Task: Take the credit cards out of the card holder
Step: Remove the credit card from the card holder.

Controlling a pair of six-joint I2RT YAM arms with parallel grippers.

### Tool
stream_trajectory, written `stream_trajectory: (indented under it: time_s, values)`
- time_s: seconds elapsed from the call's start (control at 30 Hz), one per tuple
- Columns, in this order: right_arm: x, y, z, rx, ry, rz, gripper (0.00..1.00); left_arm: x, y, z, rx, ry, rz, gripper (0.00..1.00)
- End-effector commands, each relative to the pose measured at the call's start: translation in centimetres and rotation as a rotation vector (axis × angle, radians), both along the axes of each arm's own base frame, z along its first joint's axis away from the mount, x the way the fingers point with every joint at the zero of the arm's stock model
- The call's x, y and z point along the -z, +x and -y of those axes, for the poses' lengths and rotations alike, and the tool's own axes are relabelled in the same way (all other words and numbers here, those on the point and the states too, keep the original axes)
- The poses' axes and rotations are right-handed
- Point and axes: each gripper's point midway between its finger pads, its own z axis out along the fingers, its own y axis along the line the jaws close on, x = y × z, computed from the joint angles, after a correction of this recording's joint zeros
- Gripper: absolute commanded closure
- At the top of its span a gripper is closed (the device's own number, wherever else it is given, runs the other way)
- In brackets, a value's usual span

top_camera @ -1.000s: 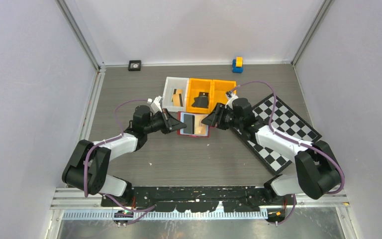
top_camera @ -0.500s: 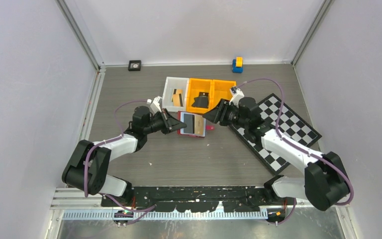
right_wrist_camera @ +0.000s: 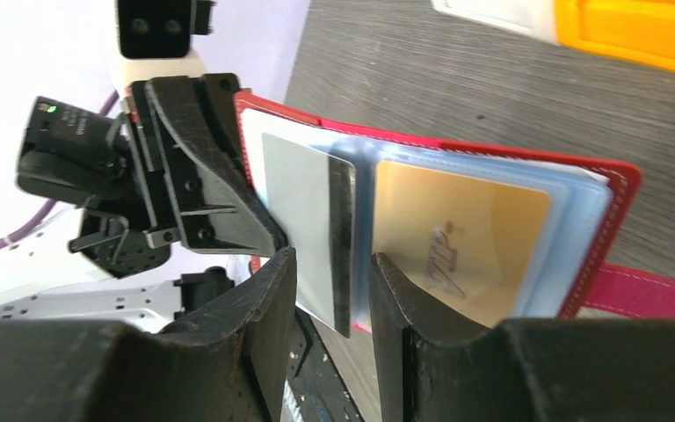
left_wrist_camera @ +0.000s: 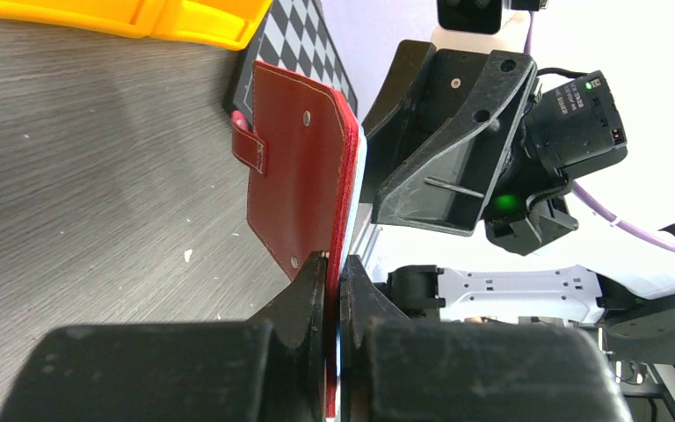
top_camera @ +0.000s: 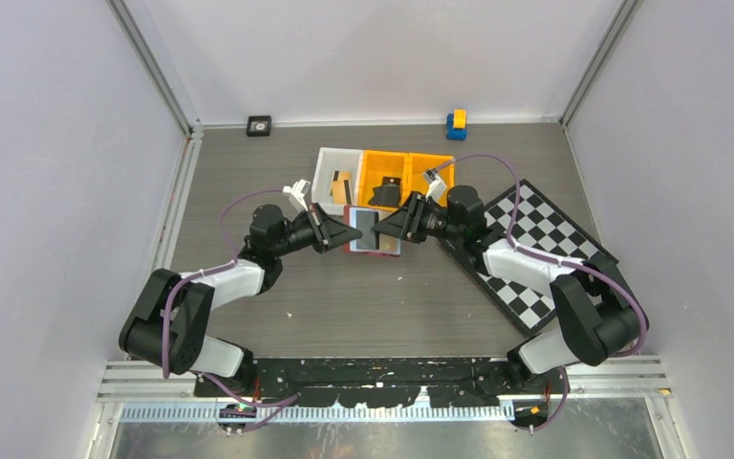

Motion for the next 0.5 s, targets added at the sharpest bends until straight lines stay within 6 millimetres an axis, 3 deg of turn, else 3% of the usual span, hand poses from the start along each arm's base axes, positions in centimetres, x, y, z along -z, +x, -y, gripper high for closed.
stream_trajectory:
  time_s: [0.0, 0.47]
  values:
    - [-3.0, -0.4, -0.9, -0.056, 0.102, 0.081, 0.59, -3.6, -0.8, 0.4, 0.056, -0.085, 0.099, 1.00]
    - [-4.8, -1.0, -1.2, -0.082, 0.220, 0.104, 0.89, -4.2, -0.5, -0.3, 0.042, -0.152, 0.101, 0.97]
